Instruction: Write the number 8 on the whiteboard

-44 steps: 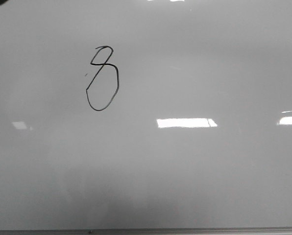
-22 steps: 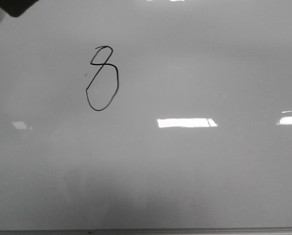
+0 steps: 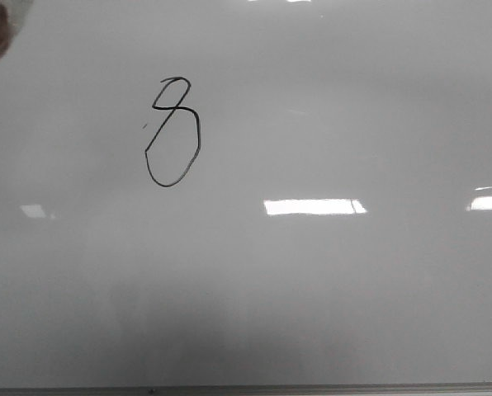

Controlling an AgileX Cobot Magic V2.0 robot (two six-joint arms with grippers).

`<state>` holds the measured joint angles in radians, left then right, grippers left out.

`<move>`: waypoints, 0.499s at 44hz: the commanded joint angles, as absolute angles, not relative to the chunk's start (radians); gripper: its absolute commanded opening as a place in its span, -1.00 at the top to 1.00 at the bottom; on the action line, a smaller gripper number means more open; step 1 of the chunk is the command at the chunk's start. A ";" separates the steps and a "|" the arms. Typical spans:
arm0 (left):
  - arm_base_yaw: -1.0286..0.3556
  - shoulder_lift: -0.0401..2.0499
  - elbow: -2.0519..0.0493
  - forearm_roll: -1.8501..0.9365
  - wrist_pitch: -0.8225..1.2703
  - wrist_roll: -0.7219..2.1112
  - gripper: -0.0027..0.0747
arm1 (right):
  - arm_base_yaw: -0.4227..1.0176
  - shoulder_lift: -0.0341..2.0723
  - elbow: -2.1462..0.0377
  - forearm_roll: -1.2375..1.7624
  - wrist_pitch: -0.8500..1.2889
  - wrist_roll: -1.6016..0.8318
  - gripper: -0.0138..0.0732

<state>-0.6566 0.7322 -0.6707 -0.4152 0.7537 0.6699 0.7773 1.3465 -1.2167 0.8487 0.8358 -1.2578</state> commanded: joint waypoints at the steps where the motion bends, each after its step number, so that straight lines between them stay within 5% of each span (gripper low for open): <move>1: -0.658 0.790 -0.724 -0.307 0.649 0.443 0.99 | 0.706 1.244 -1.245 0.884 0.808 -1.179 -0.27; 13: -0.621 0.985 -0.798 0.078 0.673 -0.106 0.99 | 0.423 0.988 -1.057 0.880 0.792 -1.049 -0.27; 22: -0.345 1.088 -0.800 0.124 0.652 -0.143 0.99 | 0.216 0.726 -0.764 0.878 0.695 -0.999 -0.27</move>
<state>-0.4441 1.0755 -0.7658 0.1014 0.7198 -0.1190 0.2787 0.8331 -0.8282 0.8465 0.7766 -1.0174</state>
